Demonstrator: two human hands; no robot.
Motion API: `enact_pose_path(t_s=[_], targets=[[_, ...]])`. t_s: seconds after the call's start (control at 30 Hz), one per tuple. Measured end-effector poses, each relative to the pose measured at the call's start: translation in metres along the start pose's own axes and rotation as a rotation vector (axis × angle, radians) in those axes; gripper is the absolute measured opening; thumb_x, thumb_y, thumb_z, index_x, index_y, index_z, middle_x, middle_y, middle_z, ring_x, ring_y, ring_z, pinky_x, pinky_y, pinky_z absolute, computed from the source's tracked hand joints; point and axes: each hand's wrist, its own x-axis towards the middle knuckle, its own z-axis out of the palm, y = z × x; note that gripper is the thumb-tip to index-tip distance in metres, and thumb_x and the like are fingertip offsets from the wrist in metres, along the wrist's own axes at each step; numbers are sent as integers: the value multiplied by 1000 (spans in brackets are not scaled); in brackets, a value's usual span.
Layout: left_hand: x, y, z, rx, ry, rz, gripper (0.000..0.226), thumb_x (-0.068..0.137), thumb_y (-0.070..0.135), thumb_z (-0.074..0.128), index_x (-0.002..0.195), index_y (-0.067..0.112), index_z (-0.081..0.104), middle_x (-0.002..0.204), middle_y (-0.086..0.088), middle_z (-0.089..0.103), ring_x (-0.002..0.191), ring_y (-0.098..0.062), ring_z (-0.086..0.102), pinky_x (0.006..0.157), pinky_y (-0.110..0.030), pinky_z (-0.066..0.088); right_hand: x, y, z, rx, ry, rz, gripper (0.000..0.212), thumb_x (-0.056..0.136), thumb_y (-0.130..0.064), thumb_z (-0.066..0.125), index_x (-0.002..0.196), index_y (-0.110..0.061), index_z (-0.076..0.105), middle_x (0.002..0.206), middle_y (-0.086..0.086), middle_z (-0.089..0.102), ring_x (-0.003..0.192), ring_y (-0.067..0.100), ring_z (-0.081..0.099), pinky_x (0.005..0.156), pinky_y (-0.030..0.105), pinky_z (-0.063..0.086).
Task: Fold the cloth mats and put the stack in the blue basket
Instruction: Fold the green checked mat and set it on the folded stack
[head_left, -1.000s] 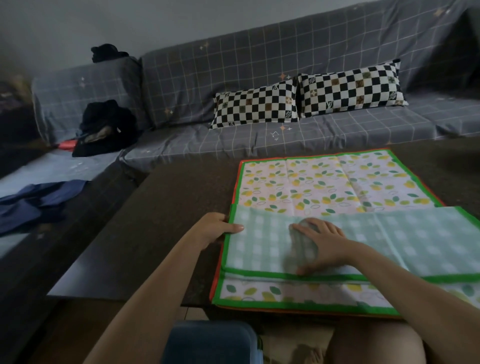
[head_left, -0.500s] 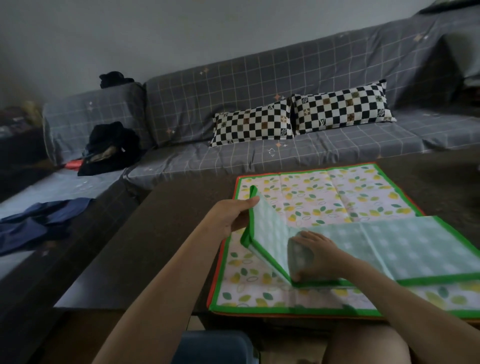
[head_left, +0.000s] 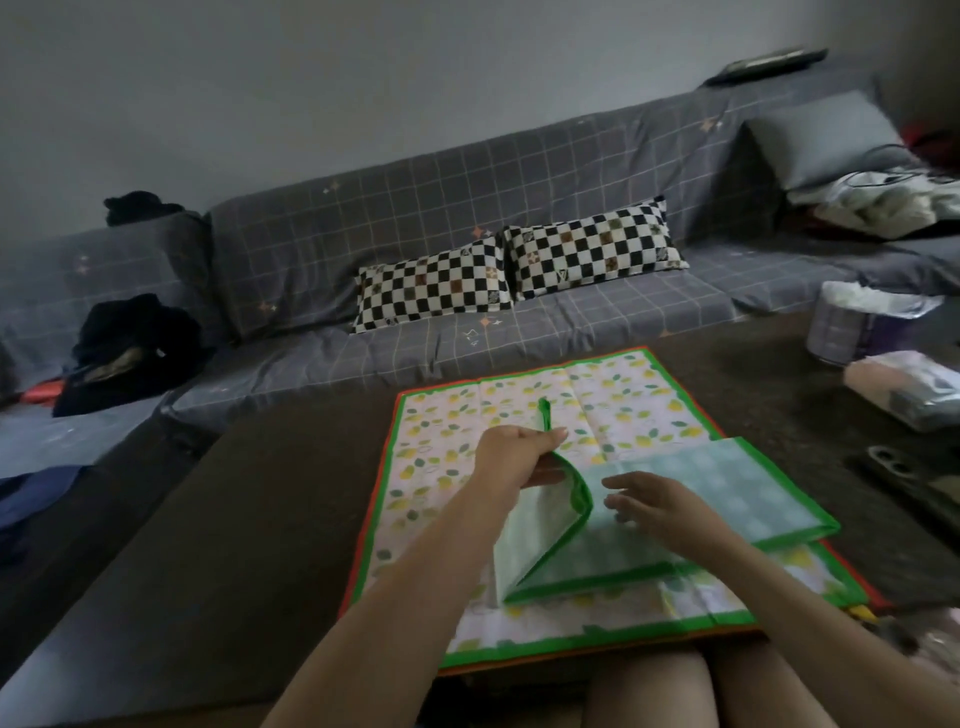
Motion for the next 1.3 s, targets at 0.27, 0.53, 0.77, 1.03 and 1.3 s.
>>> enact_pose_path(t_s=[0.27, 0.53, 0.77, 1.03, 1.3], targets=[[5, -48, 52, 180, 32, -22, 29, 77, 15, 79, 65, 8, 53, 74, -6, 59, 66, -22, 66, 71, -41, 60, -20, 19, -18, -29, 20, 95, 22, 94, -35, 50, 95, -24, 69, 85, -9, 70, 79, 10, 65, 71, 24, 49], [9, -66, 59, 296, 36, -44, 28, 80, 30, 77, 88, 9, 61, 80, -3, 65, 57, -10, 66, 66, -34, 61, -23, 28, 2, -248, 23, 72, 47, 83, -39, 66, 126, -31, 49, 83, -16, 58, 75, 4, 59, 67, 18, 49], [23, -80, 42, 597, 81, 361, 9, 89, 22, 64, 91, 14, 67, 89, 5, 58, 86, -11, 58, 80, -27, 52, -23, 33, 8, -291, 87, 21, 61, 78, -37, 70, 132, -30, 42, 85, -13, 58, 80, 9, 57, 74, 27, 48], [39, -89, 25, 937, -54, 429, 44, 88, 47, 57, 129, 31, 54, 133, 5, 50, 128, -18, 39, 112, -41, 25, -22, 34, 11, -317, 112, 6, 53, 82, -35, 68, 128, -28, 44, 84, -13, 53, 80, 9, 54, 74, 26, 47], [14, -77, 13, 1161, -61, 392, 52, 86, 60, 51, 131, 34, 51, 126, 4, 51, 121, -18, 45, 105, -37, 24, -11, 47, -19, -522, 226, 16, 35, 85, -19, 60, 116, -36, 60, 96, -7, 64, 102, 19, 52, 86, 30, 37]])
